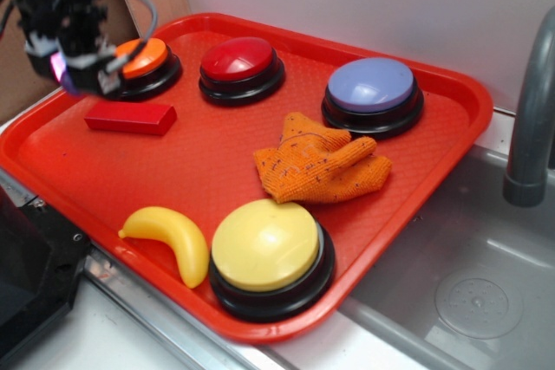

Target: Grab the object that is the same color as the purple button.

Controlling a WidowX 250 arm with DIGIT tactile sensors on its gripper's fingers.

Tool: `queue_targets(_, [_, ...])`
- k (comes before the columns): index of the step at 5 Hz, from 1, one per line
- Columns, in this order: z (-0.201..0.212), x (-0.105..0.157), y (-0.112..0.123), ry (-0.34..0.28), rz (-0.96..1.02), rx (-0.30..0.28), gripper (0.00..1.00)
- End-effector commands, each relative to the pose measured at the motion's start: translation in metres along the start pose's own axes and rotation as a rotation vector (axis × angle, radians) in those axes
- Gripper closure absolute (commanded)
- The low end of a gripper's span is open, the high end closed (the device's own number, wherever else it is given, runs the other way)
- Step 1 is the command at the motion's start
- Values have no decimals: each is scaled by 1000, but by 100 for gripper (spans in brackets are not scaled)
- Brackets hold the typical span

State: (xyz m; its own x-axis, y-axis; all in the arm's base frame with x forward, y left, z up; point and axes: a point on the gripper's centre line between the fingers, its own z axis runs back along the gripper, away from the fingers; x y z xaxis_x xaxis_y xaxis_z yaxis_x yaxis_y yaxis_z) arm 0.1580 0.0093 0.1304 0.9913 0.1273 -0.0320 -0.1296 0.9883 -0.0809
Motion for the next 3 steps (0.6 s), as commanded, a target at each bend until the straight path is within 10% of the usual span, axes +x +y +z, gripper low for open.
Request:
queue_targets(1, [85,30,-35,-156,-69,-4,100])
queue_targets(3, [69,29,-30,-131,-49,29,100])
